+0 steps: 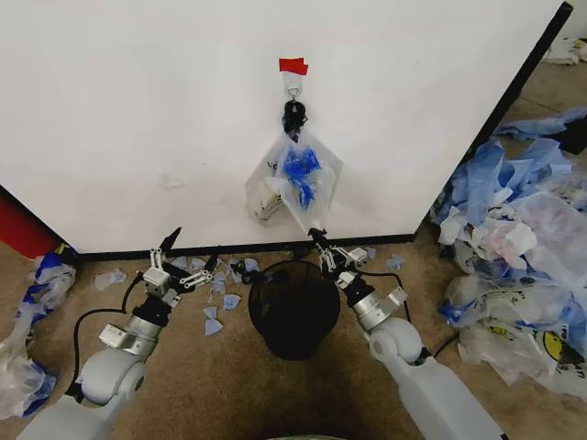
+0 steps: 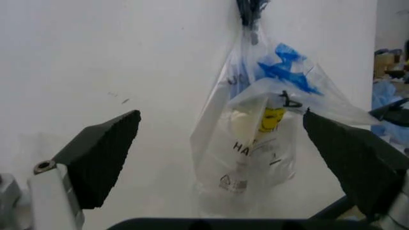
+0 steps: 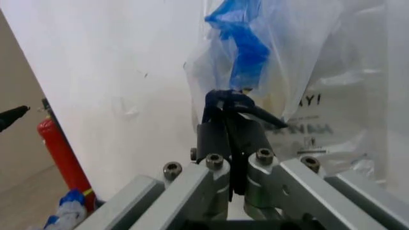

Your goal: Pick up the garbage bag from the wall and place it over the trash bin.

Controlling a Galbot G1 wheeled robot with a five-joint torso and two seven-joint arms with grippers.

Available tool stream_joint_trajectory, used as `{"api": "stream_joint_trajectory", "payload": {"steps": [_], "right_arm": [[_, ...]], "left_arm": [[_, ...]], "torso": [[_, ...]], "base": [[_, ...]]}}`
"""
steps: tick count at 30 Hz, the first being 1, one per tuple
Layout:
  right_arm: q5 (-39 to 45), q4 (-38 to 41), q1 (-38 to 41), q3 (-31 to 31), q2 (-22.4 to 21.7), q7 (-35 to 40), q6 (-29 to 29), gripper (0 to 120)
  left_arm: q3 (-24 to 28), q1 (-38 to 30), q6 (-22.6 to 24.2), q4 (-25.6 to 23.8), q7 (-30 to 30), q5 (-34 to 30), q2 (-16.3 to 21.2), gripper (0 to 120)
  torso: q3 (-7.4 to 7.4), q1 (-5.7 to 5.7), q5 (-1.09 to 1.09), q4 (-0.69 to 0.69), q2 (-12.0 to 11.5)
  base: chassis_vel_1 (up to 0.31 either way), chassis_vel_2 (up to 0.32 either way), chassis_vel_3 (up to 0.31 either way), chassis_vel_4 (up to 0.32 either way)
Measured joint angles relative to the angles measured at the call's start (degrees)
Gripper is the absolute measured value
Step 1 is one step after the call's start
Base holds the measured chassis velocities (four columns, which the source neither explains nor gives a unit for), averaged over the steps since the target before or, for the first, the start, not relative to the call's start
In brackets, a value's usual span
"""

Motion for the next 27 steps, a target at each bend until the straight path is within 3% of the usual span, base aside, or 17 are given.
{"api": "stream_joint_trajectory", "payload": {"steps": [9, 15, 27], "right_arm": [[0.1, 0.2, -0.1, 0.4, 0.2, 0.0, -0.1, 0], [-0.2, 0.5, -0.9, 1.2, 0.5, 0.0, -0.1, 0], [-1.0, 0.5, -1.5, 2.2, 1.6, 0.0, -0.2, 0]], "left_arm": [[7.7, -7.5, 0.6, 1.8, -0.4, -2.9, 3.1, 100], [20.1, -19.3, 1.0, 4.6, -1.3, -2.6, 6.4, 100], [33.4, -36.8, 6.4, 6.4, -4.7, -1.1, 10.0, 100]], "torso": [[0.0, 0.0, -0.02, 0.01, 0.0], [0.01, 0.0, -0.01, -0.02, 0.0], [0.0, 0.0, 0.0, -0.01, 0.0]], "base": [[0.0, 0.0, 0.0, 0.0], [0.0, 0.0, 0.0, 0.0], [0.0, 0.0, 0.0, 0.0]]}}
